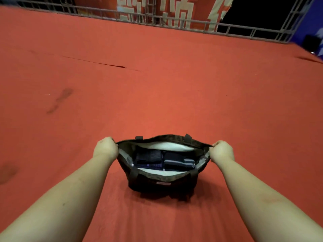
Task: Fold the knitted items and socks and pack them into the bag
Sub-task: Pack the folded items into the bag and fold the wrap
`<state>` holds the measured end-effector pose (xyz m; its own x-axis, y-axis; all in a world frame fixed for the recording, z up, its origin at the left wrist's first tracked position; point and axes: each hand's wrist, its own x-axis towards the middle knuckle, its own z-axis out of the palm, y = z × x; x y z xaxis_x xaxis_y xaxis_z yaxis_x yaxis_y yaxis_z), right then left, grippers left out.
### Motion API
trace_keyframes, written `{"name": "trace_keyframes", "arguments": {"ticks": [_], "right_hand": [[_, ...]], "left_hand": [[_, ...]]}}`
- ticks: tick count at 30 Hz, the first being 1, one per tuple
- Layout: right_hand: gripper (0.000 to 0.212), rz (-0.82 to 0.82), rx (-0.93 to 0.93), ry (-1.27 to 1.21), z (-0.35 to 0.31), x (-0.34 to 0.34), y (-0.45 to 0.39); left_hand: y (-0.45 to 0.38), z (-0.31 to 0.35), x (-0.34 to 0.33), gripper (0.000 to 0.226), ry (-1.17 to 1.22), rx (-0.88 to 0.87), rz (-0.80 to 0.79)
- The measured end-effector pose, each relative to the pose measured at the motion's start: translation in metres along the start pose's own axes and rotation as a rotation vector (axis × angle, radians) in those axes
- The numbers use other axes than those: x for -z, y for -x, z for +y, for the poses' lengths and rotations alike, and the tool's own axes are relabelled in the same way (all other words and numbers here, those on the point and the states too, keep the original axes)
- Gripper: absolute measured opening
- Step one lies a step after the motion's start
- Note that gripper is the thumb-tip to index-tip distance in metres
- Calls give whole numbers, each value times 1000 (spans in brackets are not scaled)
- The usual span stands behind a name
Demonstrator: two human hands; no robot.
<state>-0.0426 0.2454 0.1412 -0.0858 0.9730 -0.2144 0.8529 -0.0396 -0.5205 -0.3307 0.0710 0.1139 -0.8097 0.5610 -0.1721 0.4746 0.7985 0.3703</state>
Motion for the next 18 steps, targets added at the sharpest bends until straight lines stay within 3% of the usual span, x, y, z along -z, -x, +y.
{"name": "trace_keyframes", "arguments": {"ticks": [3,6,11,15,18], "right_hand": [[31,-63,1,103,11,-11,3],[34,-108,38,242,15,-15,0],[41,-239,225,561,2,-31,-14],[45,-375,168,578,-21,-47,-30],[57,-459,82,465,-32,-61,-39]], "left_hand": [[5,-7,-16,19,-3,36,-38],[7,0,-21,31,-29,44,-56],[4,22,-29,46,-295,-76,-112],[-6,37,-34,58,-277,-86,-140],[-20,47,-36,53,-227,-50,-210]]}}
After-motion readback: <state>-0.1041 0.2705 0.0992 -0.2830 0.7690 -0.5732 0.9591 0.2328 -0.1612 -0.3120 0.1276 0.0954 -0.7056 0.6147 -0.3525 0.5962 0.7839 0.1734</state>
